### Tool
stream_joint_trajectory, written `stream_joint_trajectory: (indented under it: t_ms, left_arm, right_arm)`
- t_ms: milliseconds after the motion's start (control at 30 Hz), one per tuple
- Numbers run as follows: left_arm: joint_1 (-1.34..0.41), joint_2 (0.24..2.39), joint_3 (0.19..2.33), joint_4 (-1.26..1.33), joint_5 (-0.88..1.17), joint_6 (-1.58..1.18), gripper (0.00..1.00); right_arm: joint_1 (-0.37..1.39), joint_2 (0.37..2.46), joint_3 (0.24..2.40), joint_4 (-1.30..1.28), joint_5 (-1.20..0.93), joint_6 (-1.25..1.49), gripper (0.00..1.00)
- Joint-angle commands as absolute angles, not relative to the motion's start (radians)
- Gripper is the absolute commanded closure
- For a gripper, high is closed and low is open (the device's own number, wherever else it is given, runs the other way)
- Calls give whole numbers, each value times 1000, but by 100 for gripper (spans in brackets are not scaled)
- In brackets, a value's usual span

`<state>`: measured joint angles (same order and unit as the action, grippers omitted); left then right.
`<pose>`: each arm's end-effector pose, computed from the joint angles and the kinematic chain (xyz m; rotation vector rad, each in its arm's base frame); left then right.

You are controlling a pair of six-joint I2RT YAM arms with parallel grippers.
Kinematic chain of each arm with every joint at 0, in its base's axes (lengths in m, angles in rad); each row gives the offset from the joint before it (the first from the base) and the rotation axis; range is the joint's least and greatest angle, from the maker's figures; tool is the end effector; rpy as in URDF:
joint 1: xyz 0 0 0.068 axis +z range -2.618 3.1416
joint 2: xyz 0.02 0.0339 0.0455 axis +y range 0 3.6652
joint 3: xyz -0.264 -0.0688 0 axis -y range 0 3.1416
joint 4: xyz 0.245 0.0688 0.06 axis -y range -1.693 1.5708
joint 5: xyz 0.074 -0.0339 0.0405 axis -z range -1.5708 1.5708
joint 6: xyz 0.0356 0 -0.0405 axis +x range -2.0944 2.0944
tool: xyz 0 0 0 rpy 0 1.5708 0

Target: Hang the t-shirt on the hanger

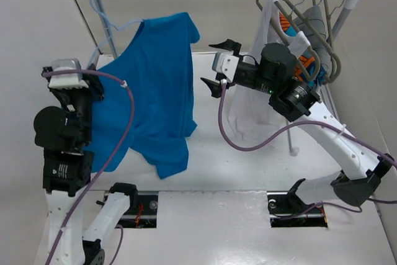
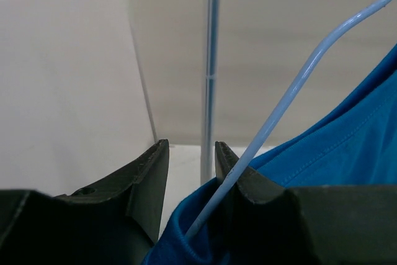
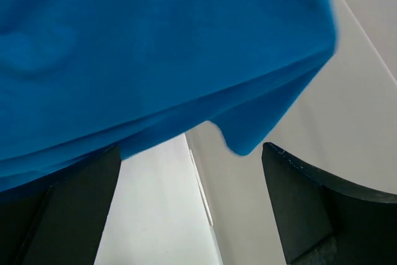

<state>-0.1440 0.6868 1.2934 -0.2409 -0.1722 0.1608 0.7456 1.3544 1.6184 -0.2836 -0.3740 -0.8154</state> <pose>0.0848 -0.0061 0.5089 0.0334 1.2111 0.1184 0.2052 0.2072 0.4911 -1.3096 0.9092 0.2428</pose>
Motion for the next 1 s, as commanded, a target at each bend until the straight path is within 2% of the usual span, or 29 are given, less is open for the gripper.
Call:
stream_joint_trajectory:
  t_ms: [0,267,433,533,600,967]
  left_arm:
    - [-144,770,1383,-63,-259,147,100]
    - [-144,998,1568,-127,-207,138,100]
    - [-144,1028,1578,-140,-187,126,100]
    - [-144,1049,1588,-149,-187,126,100]
    - [-144,1075,1597,-172,-187,126,100]
    - [-101,1129,1650,-211,-196,92,100]
  right_arm:
    - [746,1374,1608,-193,-383,-770,0]
    - [769,1497,1719,-155,-296,-730,0]
    - [687,1644,1812,-59,-438,-669,0]
    - [614,1729,1822,89,-541,-552,0]
    - [592,1773,1838,169,-551,-537,0]
    - [528,1921,1951,262,-627,-479,0]
